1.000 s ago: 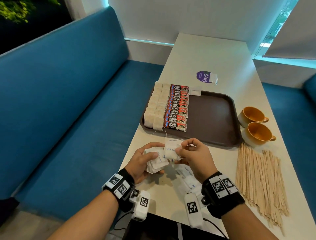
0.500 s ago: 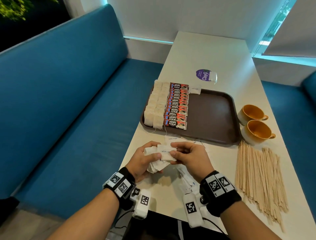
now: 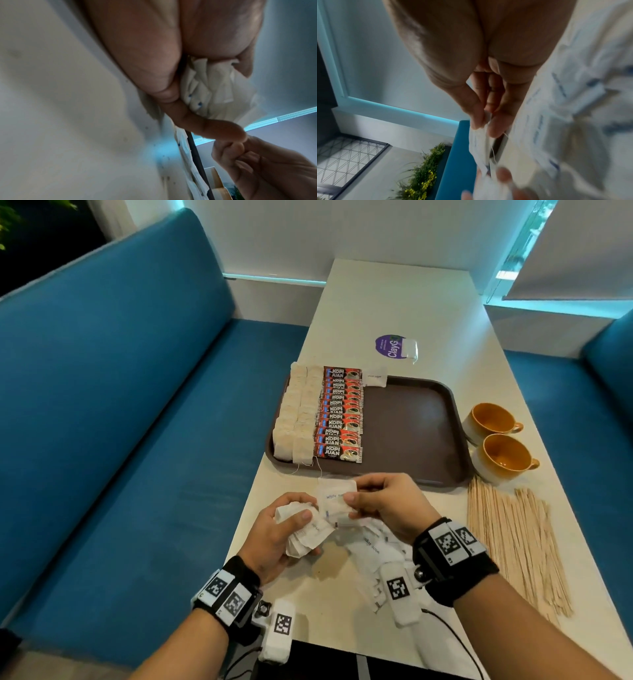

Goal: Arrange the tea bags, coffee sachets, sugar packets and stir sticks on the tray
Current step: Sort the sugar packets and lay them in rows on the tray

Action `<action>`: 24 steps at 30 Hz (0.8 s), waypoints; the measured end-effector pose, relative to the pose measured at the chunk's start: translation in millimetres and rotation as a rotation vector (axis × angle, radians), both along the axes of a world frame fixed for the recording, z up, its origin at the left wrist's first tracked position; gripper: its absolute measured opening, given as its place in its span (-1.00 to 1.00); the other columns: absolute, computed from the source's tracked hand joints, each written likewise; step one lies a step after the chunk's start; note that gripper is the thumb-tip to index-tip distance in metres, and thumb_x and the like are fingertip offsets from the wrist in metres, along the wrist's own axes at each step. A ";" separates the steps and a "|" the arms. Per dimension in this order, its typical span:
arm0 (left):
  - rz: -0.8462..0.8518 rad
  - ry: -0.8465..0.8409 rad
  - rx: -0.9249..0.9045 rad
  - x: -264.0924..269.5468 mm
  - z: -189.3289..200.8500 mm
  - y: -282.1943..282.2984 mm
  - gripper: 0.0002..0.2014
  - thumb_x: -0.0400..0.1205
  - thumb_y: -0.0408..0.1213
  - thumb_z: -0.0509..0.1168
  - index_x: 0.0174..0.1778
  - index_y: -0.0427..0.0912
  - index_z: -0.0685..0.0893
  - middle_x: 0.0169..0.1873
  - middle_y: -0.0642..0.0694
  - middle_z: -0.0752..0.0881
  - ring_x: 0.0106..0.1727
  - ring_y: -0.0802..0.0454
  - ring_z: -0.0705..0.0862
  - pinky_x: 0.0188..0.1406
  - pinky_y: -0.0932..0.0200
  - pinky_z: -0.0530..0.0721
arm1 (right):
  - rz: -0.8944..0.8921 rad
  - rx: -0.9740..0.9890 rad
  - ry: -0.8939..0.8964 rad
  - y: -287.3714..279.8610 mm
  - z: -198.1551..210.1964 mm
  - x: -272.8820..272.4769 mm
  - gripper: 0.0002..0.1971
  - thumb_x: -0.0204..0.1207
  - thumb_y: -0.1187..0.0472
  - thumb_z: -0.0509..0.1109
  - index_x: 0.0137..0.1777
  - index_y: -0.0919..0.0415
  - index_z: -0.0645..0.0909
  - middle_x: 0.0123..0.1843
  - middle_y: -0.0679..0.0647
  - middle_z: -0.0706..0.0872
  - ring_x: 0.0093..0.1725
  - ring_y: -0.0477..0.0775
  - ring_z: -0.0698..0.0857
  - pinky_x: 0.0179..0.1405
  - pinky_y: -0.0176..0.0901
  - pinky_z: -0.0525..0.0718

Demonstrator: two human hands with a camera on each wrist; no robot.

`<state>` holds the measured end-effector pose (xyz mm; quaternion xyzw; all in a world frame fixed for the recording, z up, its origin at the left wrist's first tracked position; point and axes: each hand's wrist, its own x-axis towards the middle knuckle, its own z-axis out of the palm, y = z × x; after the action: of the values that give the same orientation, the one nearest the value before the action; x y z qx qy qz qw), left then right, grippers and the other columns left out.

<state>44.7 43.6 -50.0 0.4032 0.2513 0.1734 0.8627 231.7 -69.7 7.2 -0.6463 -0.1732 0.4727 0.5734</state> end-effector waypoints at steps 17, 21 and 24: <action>-0.071 0.017 -0.139 0.3 -0.5 14.3 -0.34 0.14 -0.20 0.81 0.09 -0.29 0.71 0.05 -0.49 0.68 -0.23 -0.38 0.68 -0.44 -0.15 0.74 | -0.309 -0.110 -0.422 119.2 15.4 215.4 -0.81 0.47 0.42 0.62 0.03 0.38 0.70 -0.11 0.31 0.81 -0.31 0.11 0.76 -0.23 -0.12 0.87; -0.101 0.082 -0.071 -0.3 -14.1 26.2 -0.24 0.07 -0.16 0.83 0.10 -0.37 0.67 0.11 -0.60 0.69 -0.11 -0.52 0.68 -0.21 -0.27 0.73 | -0.302 -0.192 -0.454 142.0 -7.0 241.6 -0.81 0.44 0.38 0.66 -0.07 0.25 0.70 -0.09 0.29 0.85 -0.25 0.13 0.81 -0.15 -0.09 0.88; -0.117 0.119 -0.009 -1.6 -33.0 34.4 -0.11 0.07 -0.10 0.84 0.19 -0.43 0.57 0.11 -0.65 0.67 -0.01 -0.54 0.69 0.09 -0.29 0.59 | -0.260 -0.256 -0.481 155.0 -19.1 253.9 -0.80 0.42 0.32 0.69 -0.08 0.21 0.71 -0.13 0.21 0.86 -0.24 0.07 0.81 -0.21 -0.16 0.86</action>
<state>43.1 77.9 -83.1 0.4230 0.2790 0.0975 0.8566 485.6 85.3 -11.9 -0.8236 -0.1586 0.2468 0.4855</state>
